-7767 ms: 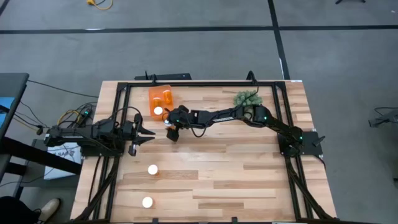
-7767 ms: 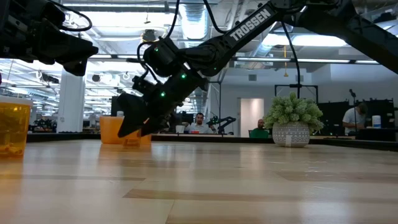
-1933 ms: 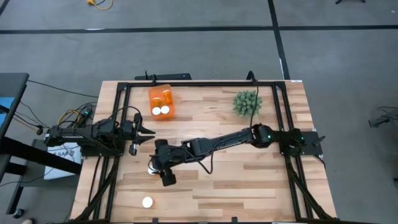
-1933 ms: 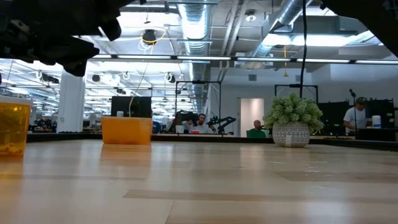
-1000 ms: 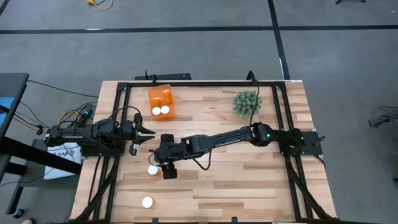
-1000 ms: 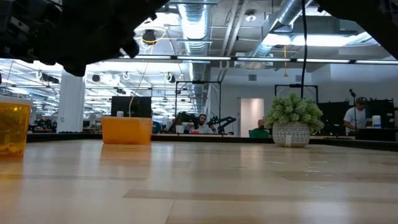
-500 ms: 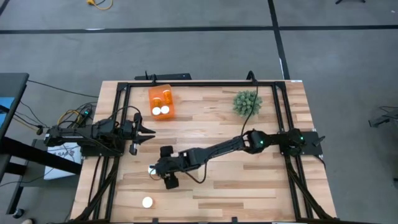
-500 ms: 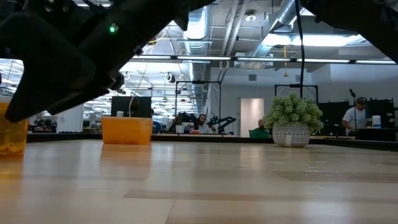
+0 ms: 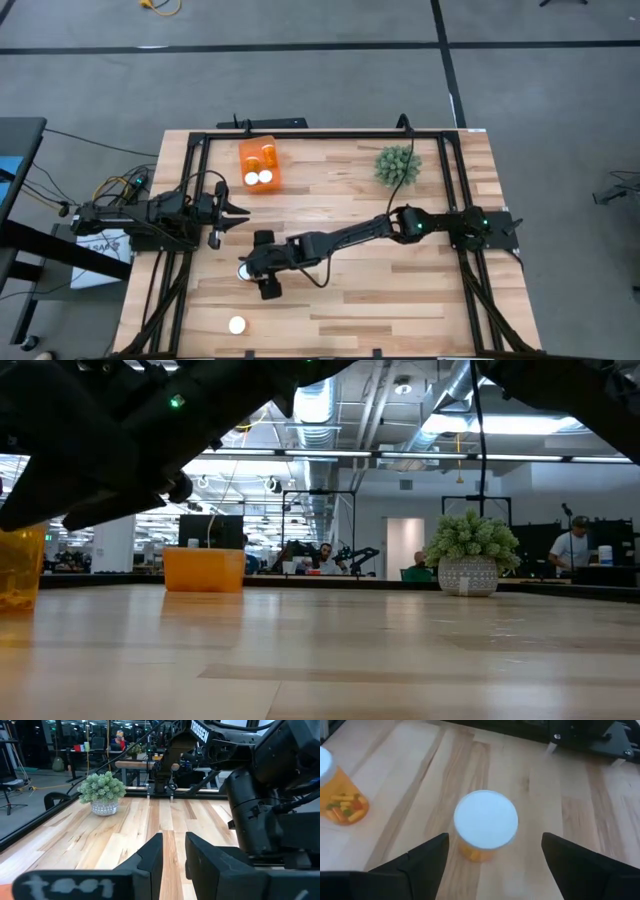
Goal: Pick and place pill bottles into a basket
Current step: Put the orange pill bottle into the orange container
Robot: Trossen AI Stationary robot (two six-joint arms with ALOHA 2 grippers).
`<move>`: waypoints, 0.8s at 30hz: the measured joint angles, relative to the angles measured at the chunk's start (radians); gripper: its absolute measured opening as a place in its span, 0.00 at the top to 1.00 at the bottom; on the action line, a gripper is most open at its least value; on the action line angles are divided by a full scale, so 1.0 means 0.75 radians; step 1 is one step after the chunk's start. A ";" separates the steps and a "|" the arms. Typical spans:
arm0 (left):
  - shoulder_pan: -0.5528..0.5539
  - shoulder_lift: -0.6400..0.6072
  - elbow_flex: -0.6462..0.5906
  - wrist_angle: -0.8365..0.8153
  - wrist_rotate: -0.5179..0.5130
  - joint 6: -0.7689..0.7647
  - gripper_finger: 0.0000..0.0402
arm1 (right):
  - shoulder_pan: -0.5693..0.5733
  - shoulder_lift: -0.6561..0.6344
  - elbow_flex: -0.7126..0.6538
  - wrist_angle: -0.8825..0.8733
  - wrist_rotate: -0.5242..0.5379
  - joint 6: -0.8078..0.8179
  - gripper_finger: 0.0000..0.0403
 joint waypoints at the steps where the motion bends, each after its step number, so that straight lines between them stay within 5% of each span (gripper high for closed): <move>1: 0.000 0.000 0.000 0.000 0.000 0.000 0.82 | 0.001 0.000 0.000 0.001 -0.001 0.000 0.23; 24: 0.000 0.000 0.000 0.001 -0.002 0.000 0.82 | 0.001 0.007 0.000 0.050 -0.117 0.025 0.23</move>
